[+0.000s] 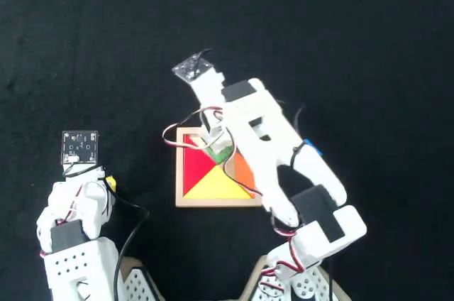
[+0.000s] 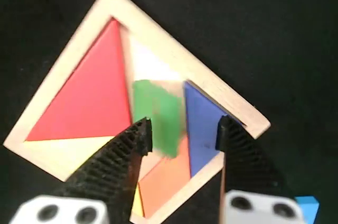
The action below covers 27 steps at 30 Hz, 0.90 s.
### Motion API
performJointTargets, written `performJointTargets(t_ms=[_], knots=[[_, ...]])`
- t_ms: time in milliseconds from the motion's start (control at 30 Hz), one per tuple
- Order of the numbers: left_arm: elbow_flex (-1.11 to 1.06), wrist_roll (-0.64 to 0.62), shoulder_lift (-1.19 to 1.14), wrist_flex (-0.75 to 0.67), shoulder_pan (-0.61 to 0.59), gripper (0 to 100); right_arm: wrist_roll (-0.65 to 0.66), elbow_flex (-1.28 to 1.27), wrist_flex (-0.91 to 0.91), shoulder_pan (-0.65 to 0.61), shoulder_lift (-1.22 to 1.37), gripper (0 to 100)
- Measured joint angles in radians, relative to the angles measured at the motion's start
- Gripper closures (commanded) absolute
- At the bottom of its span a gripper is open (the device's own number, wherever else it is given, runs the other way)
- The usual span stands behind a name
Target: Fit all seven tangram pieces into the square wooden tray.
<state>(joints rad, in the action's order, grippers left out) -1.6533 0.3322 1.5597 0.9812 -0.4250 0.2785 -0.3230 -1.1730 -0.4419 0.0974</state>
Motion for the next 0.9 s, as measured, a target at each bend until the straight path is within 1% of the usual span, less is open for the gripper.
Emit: performJointTargets(t_ms=[133, 167, 200, 267, 300, 333, 367, 433, 500, 600, 900], knots=[[0.0, 0.0, 0.0, 0.0, 0.0, 80, 0.0, 0.0, 0.0, 0.0, 0.0, 80.6], [0.0, 0.0, 0.0, 0.0, 0.0, 80, 0.0, 0.008, 0.0, 0.0, 0.0, 82.7], [0.0, 0.0, 0.0, 0.0, 0.0, 80, 0.0, 0.018, 0.0, 0.0, 0.0, 86.7], [0.0, 0.0, 0.0, 0.0, 0.0, 80, 0.0, 0.041, 0.014, -0.012, 0.002, 98.7], [0.0, 0.0, 0.0, 0.0, 0.0, 80, 0.0, 0.044, 0.034, -0.025, 0.003, 98.7], [0.0, 0.0, 0.0, 0.0, 0.0, 80, 0.0, 0.044, 0.055, -0.035, 0.003, 95.8], [0.0, 0.0, 0.0, 0.0, 0.0, 80, 0.002, 0.044, 0.08, -0.04, 0.003, 95.6], [0.0, 0.0, 0.0, 0.0, 0.0, 80, 0.0, 0.044, 0.117, -0.041, 0.003, 98.7], [0.0, 0.0, 0.0, 0.0, 0.0, 80, 0.0, 0.044, 0.144, -0.038, 0.003, 98.4], [0.0, 0.0, 0.0, 0.0, 0.0, 80, 0.0, 0.046, 0.158, -0.038, 0.014, 98.8], [0.0, 0.0, 0.0, 0.0, 0.0, 80, 0.0, 0.089, 0.164, -0.043, 0.158, 98.8]])
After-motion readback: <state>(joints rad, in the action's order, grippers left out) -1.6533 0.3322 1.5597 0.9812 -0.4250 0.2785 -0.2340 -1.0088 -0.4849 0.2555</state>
